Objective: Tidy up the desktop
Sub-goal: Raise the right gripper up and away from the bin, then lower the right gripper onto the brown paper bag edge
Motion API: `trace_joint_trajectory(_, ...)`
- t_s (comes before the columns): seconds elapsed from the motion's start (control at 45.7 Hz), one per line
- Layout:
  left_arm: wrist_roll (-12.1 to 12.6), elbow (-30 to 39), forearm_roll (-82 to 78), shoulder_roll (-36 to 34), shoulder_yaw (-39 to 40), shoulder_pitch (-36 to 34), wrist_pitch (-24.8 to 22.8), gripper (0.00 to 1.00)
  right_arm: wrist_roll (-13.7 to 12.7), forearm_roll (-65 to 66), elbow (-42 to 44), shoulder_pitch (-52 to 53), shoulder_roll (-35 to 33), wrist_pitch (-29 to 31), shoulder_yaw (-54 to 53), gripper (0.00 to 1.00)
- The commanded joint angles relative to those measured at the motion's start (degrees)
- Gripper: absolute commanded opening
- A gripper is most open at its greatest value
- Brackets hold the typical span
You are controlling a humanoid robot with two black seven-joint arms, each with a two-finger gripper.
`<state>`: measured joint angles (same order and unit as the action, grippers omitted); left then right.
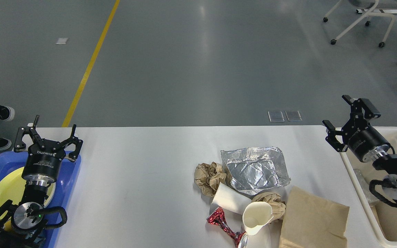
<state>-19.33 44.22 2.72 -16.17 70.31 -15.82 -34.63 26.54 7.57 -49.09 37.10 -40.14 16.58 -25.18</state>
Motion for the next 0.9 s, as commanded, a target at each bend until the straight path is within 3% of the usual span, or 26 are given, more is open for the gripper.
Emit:
trace_joint_trajectory(0.0,0.1,0.0,0.0,0.0,0.0,0.0,0.0,0.96,0.1,0.3,0.0,10.6,-2.4,0.8,16.4,1.0)
trace_joint_trajectory(0.175,0.1,0.0,0.0,0.0,0.0,0.0,0.0,0.96,0.0,0.1,0.0,29.1,-1.3,0.8,50.0,1.0)
trace_joint_trajectory(0.284,0.1,0.0,0.0,0.0,0.0,0.0,0.0,0.96,0.0,-0.2,-0.9,42.4,3.4,1.9,67.9,1.0)
trace_joint_trajectory(0.481,0.1,0.0,0.0,0.0,0.0,0.0,0.0,0.96,-0.4,-4.3,-2.1,57.4,13.1,18.9,87.7,1.0)
trace_joint_trajectory(0.59,0.1,0.0,0.0,0.0,0.0,0.0,0.0,0.96,-1.8,-6.3,-3.5,62.9,18.9,25.4,94.2,1.0)
trace_joint_trajectory(0.656,0.1,0.0,0.0,0.0,0.0,0.0,0.0,0.96,-6.5,-6.5,-6.6,65.8,21.9,26.0,96.0,1.0)
trace_joint_trajectory(0.787,0.1,0.0,0.0,0.0,0.0,0.0,0.0,0.96,-21.9,-7.0,-14.1,72.2,23.4,26.0,96.3,1.0)
trace_joint_trajectory(0.875,0.1,0.0,0.0,0.0,0.0,0.0,0.0,0.96,-29.3,-8.3,-19.6,77.5,23.4,25.5,96.7,1.0)
